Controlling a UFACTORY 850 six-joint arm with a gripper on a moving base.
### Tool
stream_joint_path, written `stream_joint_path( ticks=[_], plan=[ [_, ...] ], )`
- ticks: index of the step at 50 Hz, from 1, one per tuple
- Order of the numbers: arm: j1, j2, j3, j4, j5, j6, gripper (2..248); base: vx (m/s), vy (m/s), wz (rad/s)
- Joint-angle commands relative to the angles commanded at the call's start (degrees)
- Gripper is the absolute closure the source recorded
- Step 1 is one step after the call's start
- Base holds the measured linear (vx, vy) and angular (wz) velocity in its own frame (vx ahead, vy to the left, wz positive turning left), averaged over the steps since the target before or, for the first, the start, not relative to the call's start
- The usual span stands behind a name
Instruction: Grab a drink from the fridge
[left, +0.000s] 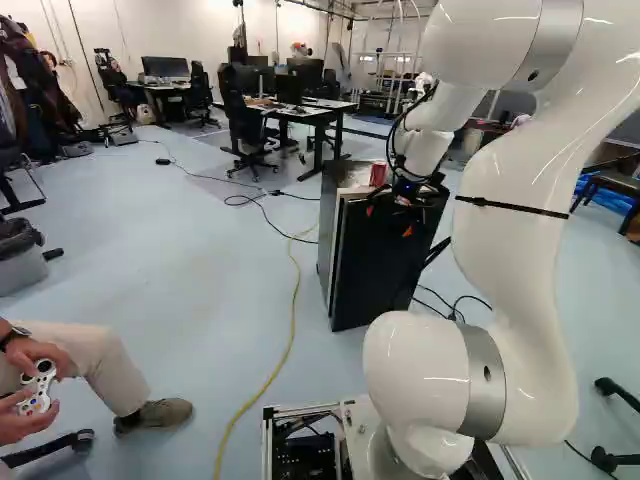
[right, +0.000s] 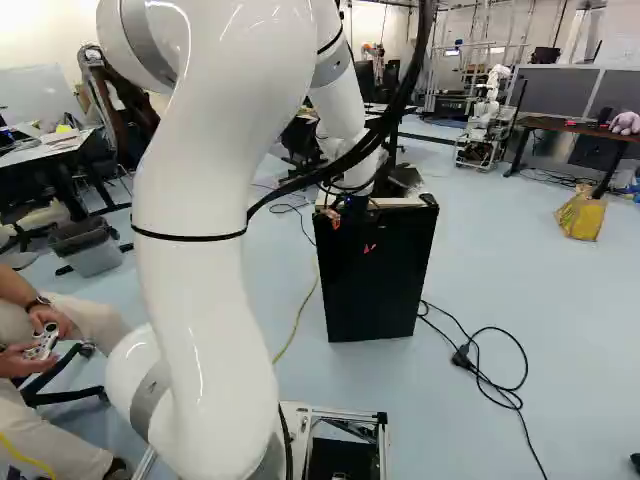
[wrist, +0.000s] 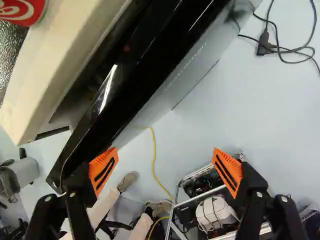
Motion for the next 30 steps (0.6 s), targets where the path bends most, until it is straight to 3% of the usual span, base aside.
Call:
stream_joint_path(
  ticks=[30],
  plan=[
    [1.4, 0.4, 0.6, 0.0, 4.0, 0.0, 3, 0.0, 0.0, 0.0]
  ],
)
